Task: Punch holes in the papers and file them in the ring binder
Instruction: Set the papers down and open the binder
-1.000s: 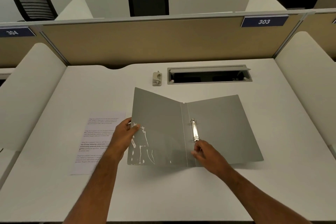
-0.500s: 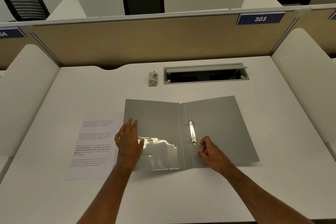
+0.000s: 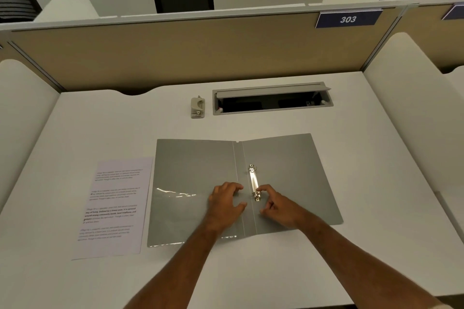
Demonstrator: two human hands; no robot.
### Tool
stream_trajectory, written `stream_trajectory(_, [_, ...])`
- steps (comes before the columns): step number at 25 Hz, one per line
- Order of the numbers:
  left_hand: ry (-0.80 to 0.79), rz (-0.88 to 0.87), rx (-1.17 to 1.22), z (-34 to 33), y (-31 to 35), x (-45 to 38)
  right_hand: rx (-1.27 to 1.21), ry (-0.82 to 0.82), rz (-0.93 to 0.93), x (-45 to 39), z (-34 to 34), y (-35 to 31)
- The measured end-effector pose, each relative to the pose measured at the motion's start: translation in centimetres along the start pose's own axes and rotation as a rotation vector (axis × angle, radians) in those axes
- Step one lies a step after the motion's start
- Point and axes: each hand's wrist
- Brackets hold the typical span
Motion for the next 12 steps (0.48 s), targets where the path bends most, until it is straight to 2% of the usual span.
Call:
stream_trajectory(3, [-0.12,0.056,0.05,-0.5,1.0,-0.8,0.016,-0.056,-0.029,-0.4,0.3,-0.2])
stream_trajectory(12, [-0.28,0.114,0.016,-1.1,1.7,-2.6,0.044,-0.158,-0.089,-1.5,1.2,0.0])
Point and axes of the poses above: each hand's wrist, its own x-axis away from the middle knuckle, its own z-axis out of the back of the hand, y = z × x, and after that the axes turned 15 degrees about z, right-handed
